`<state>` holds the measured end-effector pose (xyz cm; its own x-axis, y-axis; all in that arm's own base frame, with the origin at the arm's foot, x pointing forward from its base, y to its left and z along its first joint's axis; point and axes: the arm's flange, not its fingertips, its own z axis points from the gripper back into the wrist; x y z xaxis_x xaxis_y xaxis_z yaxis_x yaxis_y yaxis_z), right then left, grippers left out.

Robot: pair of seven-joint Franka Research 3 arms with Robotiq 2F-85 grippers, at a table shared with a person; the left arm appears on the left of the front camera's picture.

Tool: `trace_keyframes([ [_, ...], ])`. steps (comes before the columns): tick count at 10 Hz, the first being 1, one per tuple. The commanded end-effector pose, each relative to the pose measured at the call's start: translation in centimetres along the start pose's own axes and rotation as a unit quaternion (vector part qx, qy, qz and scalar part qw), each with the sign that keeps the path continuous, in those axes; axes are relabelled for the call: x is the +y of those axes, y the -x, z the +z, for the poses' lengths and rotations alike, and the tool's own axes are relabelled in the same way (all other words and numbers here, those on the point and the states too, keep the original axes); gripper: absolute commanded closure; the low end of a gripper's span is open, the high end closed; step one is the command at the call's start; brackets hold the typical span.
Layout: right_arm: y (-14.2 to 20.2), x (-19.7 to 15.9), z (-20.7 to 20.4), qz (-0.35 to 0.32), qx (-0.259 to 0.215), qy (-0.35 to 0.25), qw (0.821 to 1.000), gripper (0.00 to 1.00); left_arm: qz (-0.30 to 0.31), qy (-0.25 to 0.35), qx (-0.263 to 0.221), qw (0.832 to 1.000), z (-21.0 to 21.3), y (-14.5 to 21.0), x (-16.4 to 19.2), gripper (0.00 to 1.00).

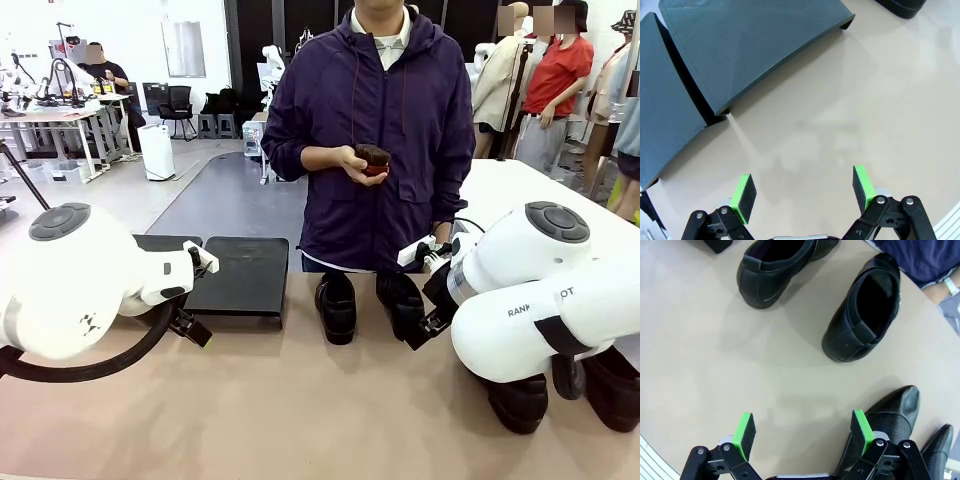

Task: Organize the shoes by placing them on the stand.
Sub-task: Pick up one Shoe and place it in the middle of the table.

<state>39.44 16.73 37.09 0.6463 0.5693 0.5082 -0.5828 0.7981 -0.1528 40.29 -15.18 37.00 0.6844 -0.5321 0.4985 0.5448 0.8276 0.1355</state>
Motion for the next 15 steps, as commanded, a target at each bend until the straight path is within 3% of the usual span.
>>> trace_keyframes([
  [1, -0.4, -0.1, 0.5, 0.028, -0.002, -0.027, 0.999, 0.0, -0.008, 0.016, -0.003, 1.0, 0.9, -0.4, 0.2, 0.0],
  [2, -0.2, -0.2, 1.5, 0.016, 0.02, -0.042, 0.999, 0.0, -0.017, 0.061, 0.003, 0.998, 2.2, -0.6, 0.2, 0.0],
  [3, 0.2, -1.5, 2.9, 0.014, 0.071, -0.088, 0.993, 0.0, 0.016, 0.098, 0.054, 0.994, 3.5, -1.1, 0.2, 0.0],
  [4, 0.3, -2.6, 4.6, -0.011, 0.075, -0.136, 0.988, 0.0, 0.044, 0.112, 0.069, 0.99, 5.0, -1.5, 0.7, 0.0],
  [5, 0.5, -3.8, 8.9, -0.058, 0.079, -0.164, 0.982, 0.0, 0.078, 0.134, 0.082, 0.984, 8.3, -2.0, 1.8, 0.0],
  [7, 2.1, -6.6, 17.3, -0.077, 0.051, -0.192, 0.977, 0.0, 0.119, 0.15, 0.087, 0.977, 14.0, -2.1, 3.6, 0.0],
  [8, 4.2, -7.8, 21.9, -0.086, 0.032, -0.176, 0.98, 0.0, 0.131, 0.186, 0.069, 0.971, 18.6, -0.8, 4.9, 0.0],
  [10, 8.8, -9.3, 28.5, -0.138, -0.016, -0.132, 0.981, 0.0, 0.204, 0.147, -0.018, 0.968, 26.3, 3.2, 8.6, 0.0],
  [11, 11.5, -10.9, 31.0, -0.171, -0.045, -0.115, 0.978, 0.0, 0.253, 0.136, -0.074, 0.955, 29.0, 6.5, 9.9, 0.0],
  [13, 16.7, -13.0, 33.2, -0.257, -0.084, -0.091, 0.959, 0.0, 0.327, 0.142, -0.153, 0.922, 32.3, 13.9, 12.3, 0.0],
  [15, 19.5, -14.1, 33.7, -0.317, -0.116, -0.036, 0.941, 0.0, 0.363, 0.137, -0.166, 0.907, 31.8, 17.1, 13.7, 0.0],
])
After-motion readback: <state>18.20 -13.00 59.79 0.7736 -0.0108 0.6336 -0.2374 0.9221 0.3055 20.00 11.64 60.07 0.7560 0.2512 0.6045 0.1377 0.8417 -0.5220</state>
